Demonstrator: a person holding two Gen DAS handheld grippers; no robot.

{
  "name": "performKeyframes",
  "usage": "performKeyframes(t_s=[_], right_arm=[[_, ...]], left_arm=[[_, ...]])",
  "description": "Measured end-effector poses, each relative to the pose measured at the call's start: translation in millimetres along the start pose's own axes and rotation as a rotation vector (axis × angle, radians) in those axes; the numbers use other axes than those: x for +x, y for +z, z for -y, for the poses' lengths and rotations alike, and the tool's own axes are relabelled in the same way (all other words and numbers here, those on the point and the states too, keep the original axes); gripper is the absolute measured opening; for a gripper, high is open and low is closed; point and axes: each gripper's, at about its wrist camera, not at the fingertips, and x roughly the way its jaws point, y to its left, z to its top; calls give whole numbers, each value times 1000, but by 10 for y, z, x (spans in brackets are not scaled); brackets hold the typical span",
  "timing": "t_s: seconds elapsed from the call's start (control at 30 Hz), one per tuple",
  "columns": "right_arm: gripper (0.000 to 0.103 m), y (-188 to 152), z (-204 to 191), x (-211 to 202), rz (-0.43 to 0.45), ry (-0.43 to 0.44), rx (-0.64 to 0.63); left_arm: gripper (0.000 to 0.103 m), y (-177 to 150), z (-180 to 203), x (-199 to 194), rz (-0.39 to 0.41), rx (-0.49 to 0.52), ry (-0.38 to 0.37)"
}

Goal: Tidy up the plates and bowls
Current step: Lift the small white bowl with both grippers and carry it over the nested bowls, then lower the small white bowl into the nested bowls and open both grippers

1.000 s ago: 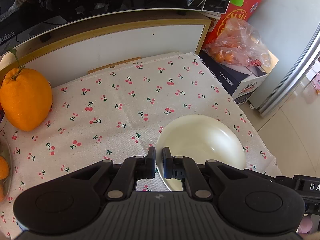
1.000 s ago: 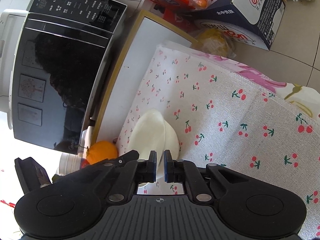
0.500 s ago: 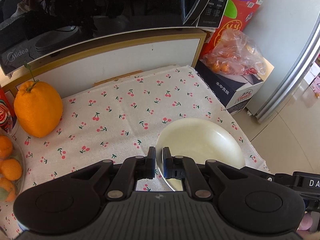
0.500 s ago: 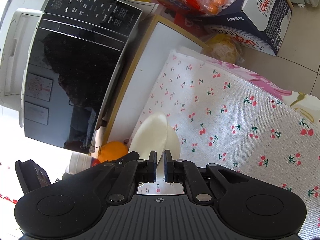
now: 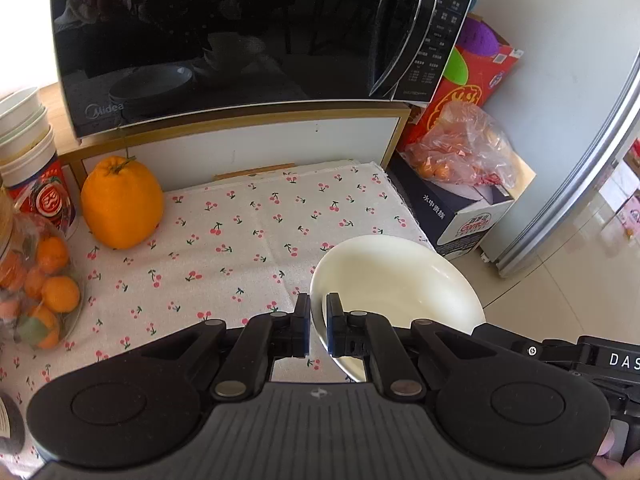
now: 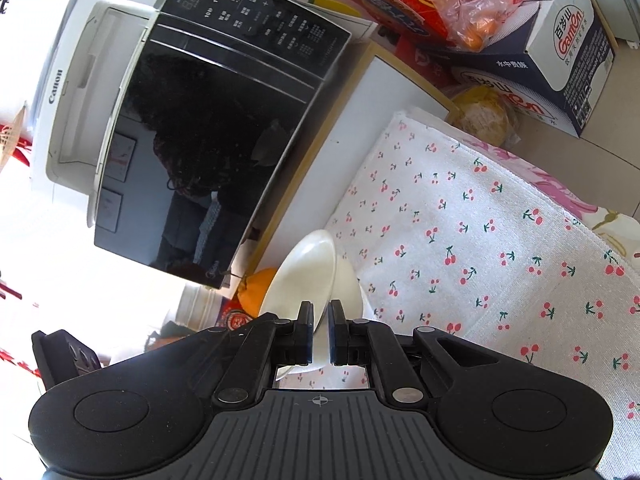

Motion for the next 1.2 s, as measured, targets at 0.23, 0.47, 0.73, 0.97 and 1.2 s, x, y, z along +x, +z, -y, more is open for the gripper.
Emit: performKeyframes(t_s=[0.23, 0.47, 0.73, 0.97, 1.2], right_arm=[[8, -33, -151, -167, -46, 0, -79], [8, -74, -194, -259, -130, -31, -158], [8, -94, -127, -368, -207, -87, -218], [9, -95, -90, -441, -228, -167, -270], [9, -114, -99, -428, -249, -235, -324]], left_arm=[[8, -272, -44, -244, 42, -99, -27], [8, -580, -53, -417, 78, -186, -53], [8, -947, -5, -508, 68, -258, -103], [10, -1081, 126, -448, -10, -242, -142], [12, -1165, 179, -379, -74, -240, -163]])
